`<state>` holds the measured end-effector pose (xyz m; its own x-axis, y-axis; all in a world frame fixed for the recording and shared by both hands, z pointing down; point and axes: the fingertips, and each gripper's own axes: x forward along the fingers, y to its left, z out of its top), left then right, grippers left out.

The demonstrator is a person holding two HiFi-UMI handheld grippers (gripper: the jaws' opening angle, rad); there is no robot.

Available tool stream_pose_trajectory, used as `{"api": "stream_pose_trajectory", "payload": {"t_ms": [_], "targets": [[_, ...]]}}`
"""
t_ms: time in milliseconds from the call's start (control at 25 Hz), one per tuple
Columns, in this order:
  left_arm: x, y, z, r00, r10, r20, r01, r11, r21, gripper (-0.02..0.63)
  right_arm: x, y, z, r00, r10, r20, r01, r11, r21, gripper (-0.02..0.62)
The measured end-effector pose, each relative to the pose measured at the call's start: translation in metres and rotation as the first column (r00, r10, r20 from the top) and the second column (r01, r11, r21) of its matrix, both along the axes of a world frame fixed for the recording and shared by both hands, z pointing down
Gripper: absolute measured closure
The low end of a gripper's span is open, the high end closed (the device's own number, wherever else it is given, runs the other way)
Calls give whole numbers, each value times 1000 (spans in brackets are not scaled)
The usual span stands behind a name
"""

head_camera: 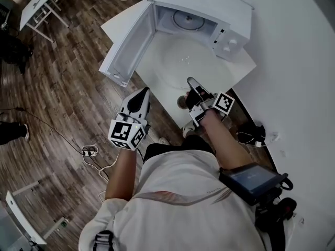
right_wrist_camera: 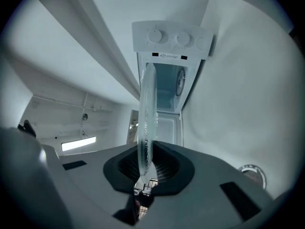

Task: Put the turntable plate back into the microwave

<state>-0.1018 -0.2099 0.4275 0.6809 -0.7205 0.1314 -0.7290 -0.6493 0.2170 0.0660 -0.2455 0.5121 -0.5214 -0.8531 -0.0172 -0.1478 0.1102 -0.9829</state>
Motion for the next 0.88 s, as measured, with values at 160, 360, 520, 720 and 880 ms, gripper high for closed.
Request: {"api": "stream_pose_trajectory", "payload": {"t_ms": [160,360,520,720,880], "targets": [[11,-22,11,1000,-8,7,8,1000,-14,595,2,-39,7,1000,2,-5,-2,1000,4,568],[22,-47,20,1000,-11,11,11,1000,-24,595,10,-83,16,999,31,12,-30,1000,-7,568],[23,-61,25,1000,-19,15,20,999,-32,595,14,-109,27,998,52,30,-52,998,-20,568],[18,-71,33,999,-36,20,37,998,-53,595,16,-136,38,998,63,31,-62,998,-24,568],[18,-76,42,999,-43,22,45,996,-73,595,16,-156,47,995,85,43,-83,996,-43,568]]}}
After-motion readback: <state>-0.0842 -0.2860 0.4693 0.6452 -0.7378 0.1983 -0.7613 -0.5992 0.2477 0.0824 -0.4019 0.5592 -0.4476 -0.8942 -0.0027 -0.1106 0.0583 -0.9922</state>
